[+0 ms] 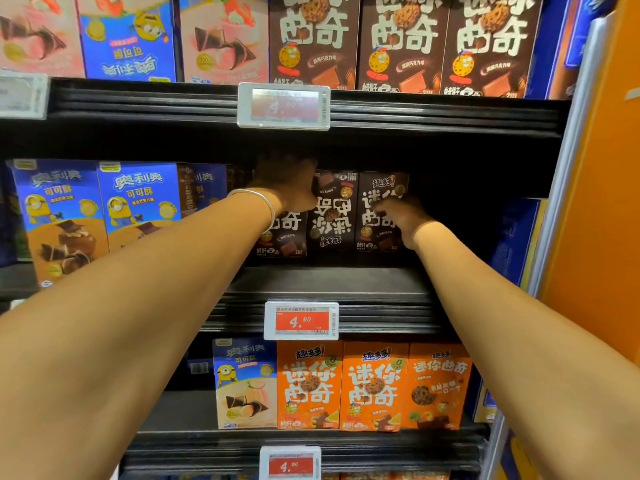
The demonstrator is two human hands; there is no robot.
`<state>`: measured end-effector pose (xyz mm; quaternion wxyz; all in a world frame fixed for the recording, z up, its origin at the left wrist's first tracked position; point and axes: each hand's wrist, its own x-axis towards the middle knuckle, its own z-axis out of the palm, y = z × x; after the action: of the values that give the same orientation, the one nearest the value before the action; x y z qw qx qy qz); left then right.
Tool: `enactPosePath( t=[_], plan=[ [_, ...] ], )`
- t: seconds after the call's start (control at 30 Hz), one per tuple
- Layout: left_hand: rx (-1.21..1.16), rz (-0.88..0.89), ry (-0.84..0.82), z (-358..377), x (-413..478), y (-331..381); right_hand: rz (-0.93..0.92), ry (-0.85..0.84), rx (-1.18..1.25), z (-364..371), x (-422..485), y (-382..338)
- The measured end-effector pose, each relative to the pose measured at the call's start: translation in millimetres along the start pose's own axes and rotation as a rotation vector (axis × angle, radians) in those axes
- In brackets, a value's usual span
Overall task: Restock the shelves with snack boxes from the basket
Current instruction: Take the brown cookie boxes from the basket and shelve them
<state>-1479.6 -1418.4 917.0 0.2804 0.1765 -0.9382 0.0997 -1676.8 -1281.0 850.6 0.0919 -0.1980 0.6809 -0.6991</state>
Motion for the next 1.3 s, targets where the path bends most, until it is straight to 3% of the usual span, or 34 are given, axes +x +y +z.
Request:
enactPosePath(
  t=[0.87, 1.3],
  plan=[
    [0.075, -0.002, -0.039, -2.3, -6.2, 1.3, 0.004, -0.075, 0.004, 5.7, -4.2, 3.6],
    [-0.011, -0.004, -0.057, 3.4, 6.5, -6.5, -0.009, -0.083, 0.025, -0.1, -4.6, 5.2]
  ],
)
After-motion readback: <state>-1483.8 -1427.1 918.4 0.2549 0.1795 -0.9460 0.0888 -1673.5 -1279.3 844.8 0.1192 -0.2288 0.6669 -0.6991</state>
